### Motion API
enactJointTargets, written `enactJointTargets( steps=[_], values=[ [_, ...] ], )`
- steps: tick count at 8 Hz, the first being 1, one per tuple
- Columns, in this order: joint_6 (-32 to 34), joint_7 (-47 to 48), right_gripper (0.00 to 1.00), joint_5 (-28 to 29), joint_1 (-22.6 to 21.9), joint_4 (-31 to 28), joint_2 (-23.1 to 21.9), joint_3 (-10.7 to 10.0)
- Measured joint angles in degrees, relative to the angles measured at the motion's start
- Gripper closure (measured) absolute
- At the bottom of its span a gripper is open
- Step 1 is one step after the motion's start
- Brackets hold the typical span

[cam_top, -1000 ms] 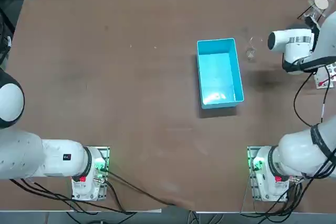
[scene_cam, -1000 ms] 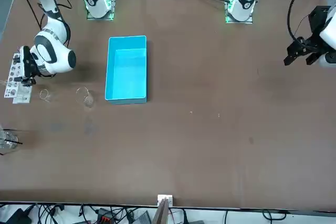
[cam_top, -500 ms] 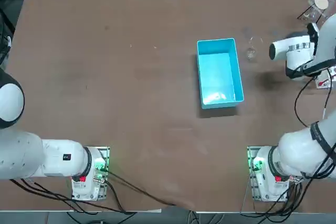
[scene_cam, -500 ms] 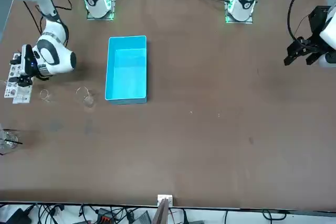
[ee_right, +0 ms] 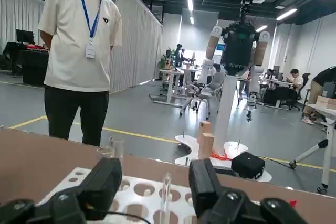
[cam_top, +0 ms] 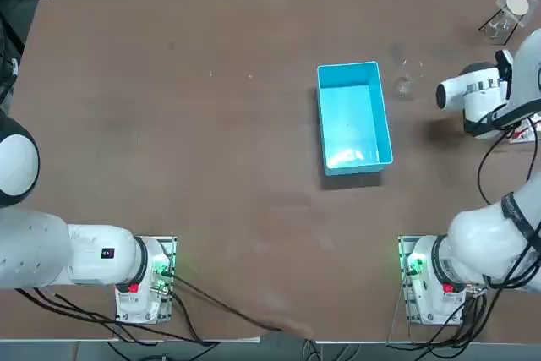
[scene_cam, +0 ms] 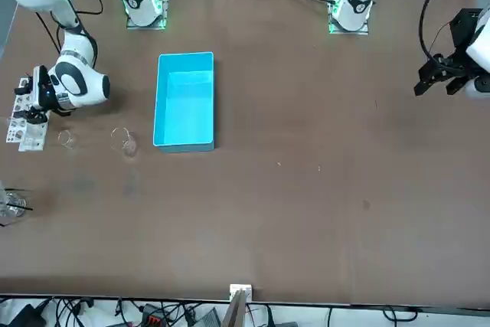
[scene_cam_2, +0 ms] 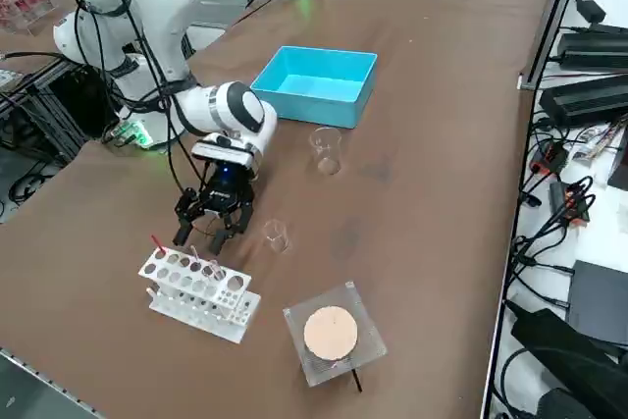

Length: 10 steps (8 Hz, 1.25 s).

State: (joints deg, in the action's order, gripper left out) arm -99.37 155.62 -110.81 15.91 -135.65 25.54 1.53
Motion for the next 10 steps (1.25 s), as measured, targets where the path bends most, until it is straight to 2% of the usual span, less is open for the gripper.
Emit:
enactJointTargets(
  steps=[3,6,7,8,10],
  values=[
    [0.1,0.2,0.32,-0.6,1.1,0.0,0.5,0.0],
    [0.1,0.8,0.35,-2.4,2.5,0.0,1.3,0.0],
    [0.1,0.9,0.39,-2.5,2.5,0.0,1.4,0.0],
    [0.1,0.9,0.49,-2.6,2.5,0.0,1.6,0.1],
    [0.1,1.0,0.53,-2.6,2.5,0.0,1.7,0.4]
  ],
)
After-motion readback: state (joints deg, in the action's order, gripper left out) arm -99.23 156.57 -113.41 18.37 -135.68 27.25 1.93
